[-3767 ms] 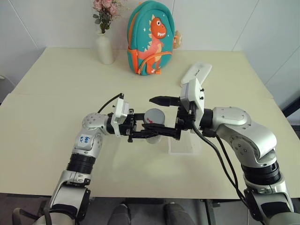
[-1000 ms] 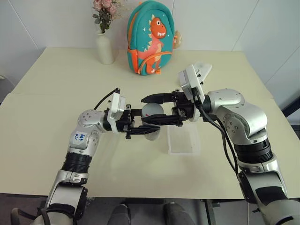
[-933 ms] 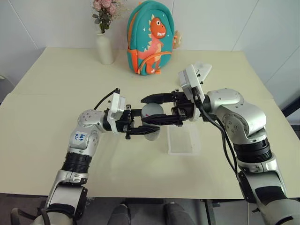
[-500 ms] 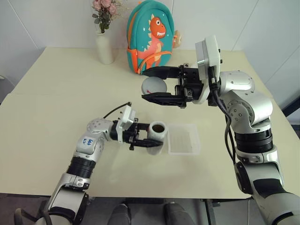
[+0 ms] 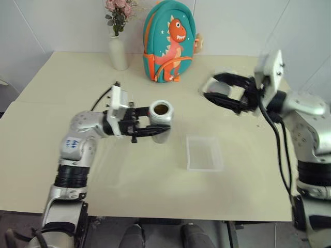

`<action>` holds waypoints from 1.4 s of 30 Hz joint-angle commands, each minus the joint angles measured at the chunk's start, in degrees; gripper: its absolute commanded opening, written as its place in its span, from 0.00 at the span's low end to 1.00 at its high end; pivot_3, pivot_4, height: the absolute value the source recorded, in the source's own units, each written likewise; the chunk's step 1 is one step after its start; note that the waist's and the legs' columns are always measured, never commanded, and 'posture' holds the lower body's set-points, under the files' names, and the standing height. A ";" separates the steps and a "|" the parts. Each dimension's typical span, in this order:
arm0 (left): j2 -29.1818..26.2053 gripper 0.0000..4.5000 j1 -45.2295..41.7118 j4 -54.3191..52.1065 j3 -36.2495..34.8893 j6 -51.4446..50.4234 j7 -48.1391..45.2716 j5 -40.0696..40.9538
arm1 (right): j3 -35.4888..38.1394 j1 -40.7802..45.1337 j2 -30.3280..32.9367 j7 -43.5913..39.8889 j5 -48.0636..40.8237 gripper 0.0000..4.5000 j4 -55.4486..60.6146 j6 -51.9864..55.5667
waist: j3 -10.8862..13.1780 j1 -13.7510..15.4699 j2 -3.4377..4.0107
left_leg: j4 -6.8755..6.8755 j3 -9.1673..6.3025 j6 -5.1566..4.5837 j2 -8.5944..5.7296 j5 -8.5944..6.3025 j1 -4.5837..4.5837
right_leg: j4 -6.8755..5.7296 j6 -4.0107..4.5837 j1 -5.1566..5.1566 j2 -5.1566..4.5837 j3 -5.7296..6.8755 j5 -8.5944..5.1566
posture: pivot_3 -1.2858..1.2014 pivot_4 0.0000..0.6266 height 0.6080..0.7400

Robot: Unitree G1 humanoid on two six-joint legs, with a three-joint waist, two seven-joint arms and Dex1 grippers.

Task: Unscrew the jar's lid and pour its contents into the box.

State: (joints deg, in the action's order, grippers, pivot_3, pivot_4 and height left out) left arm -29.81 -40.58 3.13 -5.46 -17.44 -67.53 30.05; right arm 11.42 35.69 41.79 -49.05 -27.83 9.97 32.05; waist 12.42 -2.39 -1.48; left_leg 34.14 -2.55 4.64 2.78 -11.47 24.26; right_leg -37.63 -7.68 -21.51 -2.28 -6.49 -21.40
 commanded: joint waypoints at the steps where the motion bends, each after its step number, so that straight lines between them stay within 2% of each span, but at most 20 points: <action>1: -0.58 0.45 -0.46 0.17 -1.39 2.09 0.89 0.10 | 4.85 -5.48 0.90 4.76 -0.85 0.57 7.30 2.38 | 0.00 0.05 0.00 | 0.01 0.04 0.00 0.00 0.00 0.00 | -0.01 0.00 0.00 0.00 -0.03 0.00 | 0.52 0.24 1.00; 8: 0.66 0.45 -2.76 6.09 -0.20 6.46 -0.02 -1.34 | 10.77 -23.48 -5.74 17.53 3.13 0.57 10.94 1.09 | -0.03 0.56 -0.06 | 0.04 0.02 0.02 -0.01 0.04 -0.03 | -0.06 -0.01 0.04 0.05 -0.05 0.00 | 0.52 0.24 1.00; 12: 2.82 0.45 -4.03 9.36 1.24 9.18 -0.90 -2.19 | 11.01 -31.53 -10.03 21.49 5.82 0.57 10.19 -1.51 | -0.04 0.78 -0.05 | 0.06 0.04 0.02 -0.05 0.04 -0.02 | -0.06 -0.02 0.05 0.03 -0.08 0.01 | 0.52 0.24 1.00; 19: 5.94 0.45 -6.66 13.27 2.93 12.03 -2.87 -2.77 | 11.33 -34.96 -15.76 27.02 8.18 0.57 5.28 -7.42 | -0.04 0.25 -0.05 | 0.04 0.04 0.08 -0.05 0.11 -0.10 | -0.16 -0.04 0.05 0.06 -0.10 0.02 | 0.52 0.24 1.00; 24: 7.14 0.45 -8.31 15.95 4.28 14.62 -4.96 -3.90 | 11.45 -36.13 -17.65 29.10 9.32 0.57 1.28 -11.25 | -0.04 0.56 -0.05 | 0.01 0.02 0.09 -0.05 0.14 -0.09 | -0.16 -0.04 0.05 0.07 -0.10 0.02 | 0.52 0.24 1.00; 27: 7.39 0.45 -9.36 18.04 5.13 16.84 -6.45 -5.00 | 12.16 -35.83 -17.99 30.25 9.17 0.79 -0.84 -12.83 | -0.04 0.65 -0.05 | 0.02 0.02 0.09 -0.05 0.15 -0.09 | -0.16 -0.04 0.05 0.08 -0.10 0.03 | 0.52 0.24 1.00; 30: 8.01 0.45 -11.10 21.48 6.20 21.13 -7.20 -7.35 | 11.31 -36.66 -17.23 29.12 9.15 1.00 -0.69 -14.13 | -0.04 0.73 -0.04 | 0.02 0.01 0.10 -0.06 0.16 -0.09 | -0.17 -0.05 0.06 0.08 -0.10 0.03 | 0.52 0.24 1.00; 36: 10.27 0.45 -15.69 28.40 6.69 29.70 -7.88 -10.43 | 13.63 -40.15 -15.31 22.21 4.22 1.00 4.87 -17.64 | -0.03 0.74 -0.05 | 0.00 0.01 0.10 -0.07 0.16 -0.07 | -0.13 -0.06 0.06 0.09 -0.10 0.03 | 0.52 0.24 1.00; 40: 12.28 0.45 -20.77 36.82 8.95 44.70 -6.42 -17.34 | 16.22 -48.39 -8.85 7.54 -6.25 1.00 15.97 -15.96 | -0.03 0.84 -0.03 | -0.01 -0.01 0.09 -0.08 0.15 -0.06 | -0.08 -0.09 0.10 0.13 -0.11 0.01 | 0.52 0.24 1.00; 42: 13.68 0.45 -23.19 40.72 9.85 51.57 -5.73 -19.71 | 17.91 -51.13 -6.29 2.99 -11.39 1.00 19.35 -14.41 | -0.02 0.90 -0.06 | -0.01 -0.02 0.09 -0.09 0.15 -0.07 | -0.02 -0.12 0.16 0.14 -0.11 0.00 | 0.52 0.24 1.00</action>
State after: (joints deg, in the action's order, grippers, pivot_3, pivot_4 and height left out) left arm -17.00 -61.59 42.64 3.51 28.37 -74.22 12.20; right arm 26.77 -14.92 34.44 -42.26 -34.75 25.50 17.14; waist 12.40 -1.49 -1.54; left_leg 34.15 -2.59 4.73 2.69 -11.32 24.19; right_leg -37.58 -7.85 -21.29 -2.14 -6.60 -21.38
